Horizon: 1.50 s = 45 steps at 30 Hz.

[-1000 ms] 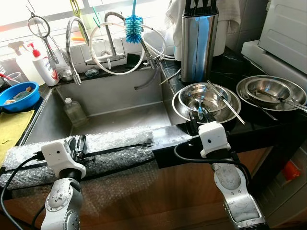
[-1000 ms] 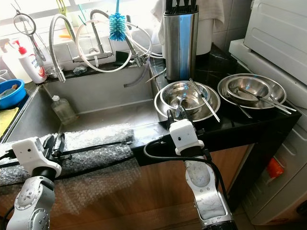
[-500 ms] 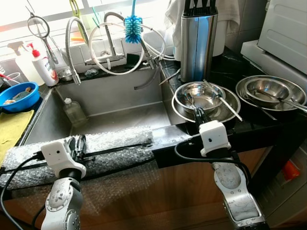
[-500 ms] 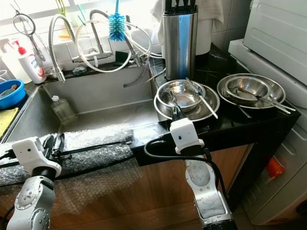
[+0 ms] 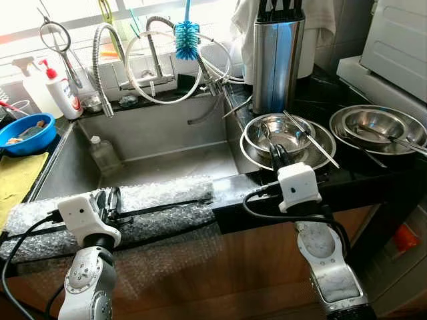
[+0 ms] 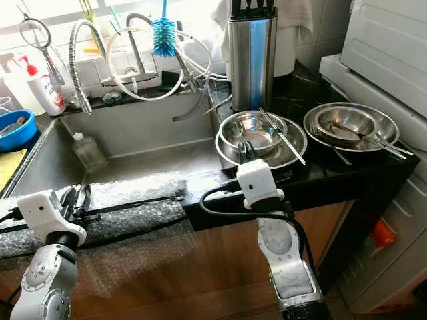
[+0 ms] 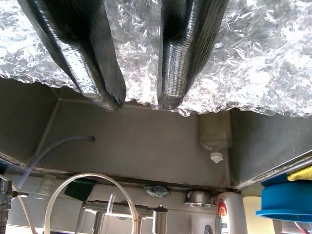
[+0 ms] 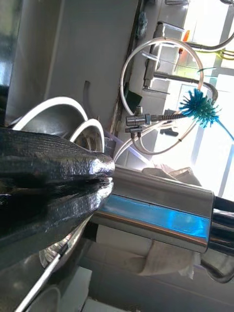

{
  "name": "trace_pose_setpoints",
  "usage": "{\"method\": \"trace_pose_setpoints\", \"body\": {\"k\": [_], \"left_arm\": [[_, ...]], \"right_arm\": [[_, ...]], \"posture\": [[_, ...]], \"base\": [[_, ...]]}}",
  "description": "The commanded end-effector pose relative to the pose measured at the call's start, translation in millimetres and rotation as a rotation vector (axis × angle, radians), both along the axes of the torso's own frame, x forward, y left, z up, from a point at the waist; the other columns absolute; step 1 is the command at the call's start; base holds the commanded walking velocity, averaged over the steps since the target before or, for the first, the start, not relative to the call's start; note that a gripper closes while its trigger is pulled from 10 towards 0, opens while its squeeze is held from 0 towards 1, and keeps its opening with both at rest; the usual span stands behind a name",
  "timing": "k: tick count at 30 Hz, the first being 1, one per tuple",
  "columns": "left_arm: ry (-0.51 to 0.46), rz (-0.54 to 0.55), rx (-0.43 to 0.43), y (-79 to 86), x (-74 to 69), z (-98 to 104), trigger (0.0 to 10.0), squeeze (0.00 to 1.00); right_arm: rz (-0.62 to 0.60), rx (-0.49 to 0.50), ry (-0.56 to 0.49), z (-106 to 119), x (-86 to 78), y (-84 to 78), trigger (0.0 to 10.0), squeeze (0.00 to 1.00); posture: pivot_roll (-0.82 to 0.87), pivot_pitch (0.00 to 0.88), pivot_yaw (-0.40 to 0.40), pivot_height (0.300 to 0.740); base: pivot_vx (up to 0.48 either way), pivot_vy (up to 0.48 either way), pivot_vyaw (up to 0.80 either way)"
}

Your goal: Kitchen organization

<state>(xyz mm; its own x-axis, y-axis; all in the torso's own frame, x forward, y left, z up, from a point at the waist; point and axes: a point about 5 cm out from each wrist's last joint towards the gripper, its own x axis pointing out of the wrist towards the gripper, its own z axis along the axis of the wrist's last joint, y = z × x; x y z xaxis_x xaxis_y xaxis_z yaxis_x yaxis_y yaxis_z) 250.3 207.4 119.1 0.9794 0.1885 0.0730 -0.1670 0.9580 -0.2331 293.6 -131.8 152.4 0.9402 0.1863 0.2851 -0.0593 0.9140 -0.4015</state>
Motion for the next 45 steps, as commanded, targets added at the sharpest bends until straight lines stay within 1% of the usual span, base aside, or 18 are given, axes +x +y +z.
{"method": "trace_pose_setpoints", "body": {"k": [1,14,15,16,17,20,21,22,23,24,25,27,28,29,33,39,41,45], "left_arm": [[0.005,-0.001,-0.007,-0.5,1.2,-1,10.0,0.0],[-0.005,0.002,-0.012,-0.7,1.8,1,10.0,0.0],[-0.006,0.002,-0.013,-0.8,1.9,1,10.0,0.0],[-0.006,0.002,-0.013,-0.8,1.9,1,10.0,0.0],[-0.007,0.002,-0.014,-1.0,2.1,1,10.0,0.0],[-0.007,0.002,-0.014,-1.0,2.1,1,10.0,0.0],[-0.007,0.0,-0.014,-1.5,2.3,1,10.0,0.0],[-0.008,0.0,-0.016,-1.9,2.4,1,10.0,0.0],[-0.008,0.0,-0.016,-1.9,2.4,1,10.0,0.0],[-0.009,0.001,-0.017,-2.3,2.5,2,10.0,0.0],[-0.009,0.001,-0.018,-2.4,2.5,2,10.0,0.0],[-0.009,0.001,-0.018,-2.5,2.5,2,10.0,0.0],[-0.01,0.002,-0.019,-2.6,2.6,2,10.0,0.0],[-0.01,0.002,-0.019,-2.6,2.6,2,10.0,0.0],[-0.012,0.0,-0.022,-3.4,3.4,2,10.0,0.0],[-0.013,-0.006,-0.025,-4.9,4.5,2,10.0,0.0],[-0.016,-0.007,-0.026,-5.1,5.1,3,10.0,0.0],[-0.016,-0.007,-0.026,-5.1,5.2,3,10.0,0.0]], "right_arm": [[0.018,0.003,-0.07,16,1.0,6.5,0.0,0.0],[0.102,0.019,-0.219,64,2.7,27.6,0.0,0.0],[0.116,0.024,-0.23,69,2.9,30.0,2.9,0.0],[0.116,0.024,-0.23,69,2.9,30.0,2.9,0.0],[0.13,0.027,-0.238,72,3.0,32.0,6.3,0.0],[0.13,0.027,-0.238,72,3.0,32.0,6.3,0.0],[0.157,0.034,-0.25,78,2.6,36.0,10.0,0.0],[0.2,0.143,-0.254,90,2.7,40.4,10.0,0.0],[0.2,0.143,-0.254,90,2.7,40.4,10.0,0.0],[0.269,0.355,-0.229,105,3.2,44.5,10.0,0.0],[0.29,0.449,-0.208,108,4.0,43.9,10.0,0.0],[0.297,0.495,-0.195,108,4.5,43.2,10.0,0.0],[0.311,0.568,-0.174,107,5.1,41.9,10.0,0.0],[0.311,0.568,-0.174,107,5.1,41.9,10.0,0.0],[0.346,0.781,-0.066,96,8.7,37.9,10.0,0.0],[0.342,0.89,0.05,74,11.0,33.2,10.0,0.0],[0.389,0.946,0.167,52,8.6,37.0,10.0,0.0],[0.4,0.954,0.189,50,7.9,37.3,10.0,0.0]], "posture": [[-0.1,0.0,0.132,0.74],[-0.1,0.0,0.133,0.74],[-0.1,0.0,0.133,0.74],[-0.1,0.0,0.133,0.74],[-0.1,0.0,0.134,0.74],[-0.1,0.0,0.134,0.74],[-0.1,0.0,0.134,0.74],[-0.1,0.0,0.132,0.74],[-0.1,0.0,0.132,0.74],[-0.1,0.0,0.131,0.74],[-0.1,0.0,0.13,0.74],[-0.1,0.0,0.13,0.74],[-0.1,0.0,0.13,0.74],[-0.1,0.0,0.13,0.74],[-0.1,0.0,0.131,0.74],[-0.1,0.0,0.132,0.74],[-0.09,0.0,0.132,0.74],[-0.09,0.0,0.132,0.74]], "base": [[0.0,0.0,0.0],[0.0,0.0,0.0],[0.0,0.0,0.0],[0.0,0.0,0.0],[0.0,0.0,0.0],[0.0,0.0,0.0],[0.0,0.0,0.0],[0.0,0.0,0.0],[0.0,0.0,0.0],[0.0,0.0,0.0],[0.0,0.0,0.0],[0.0,0.0,0.0],[0.0,0.0,0.0],[0.0,0.0,0.0],[0.0,0.0,0.0],[0.0,0.0,0.0],[0.0,0.0,0.0],[0.0,0.0,0.0]]}}
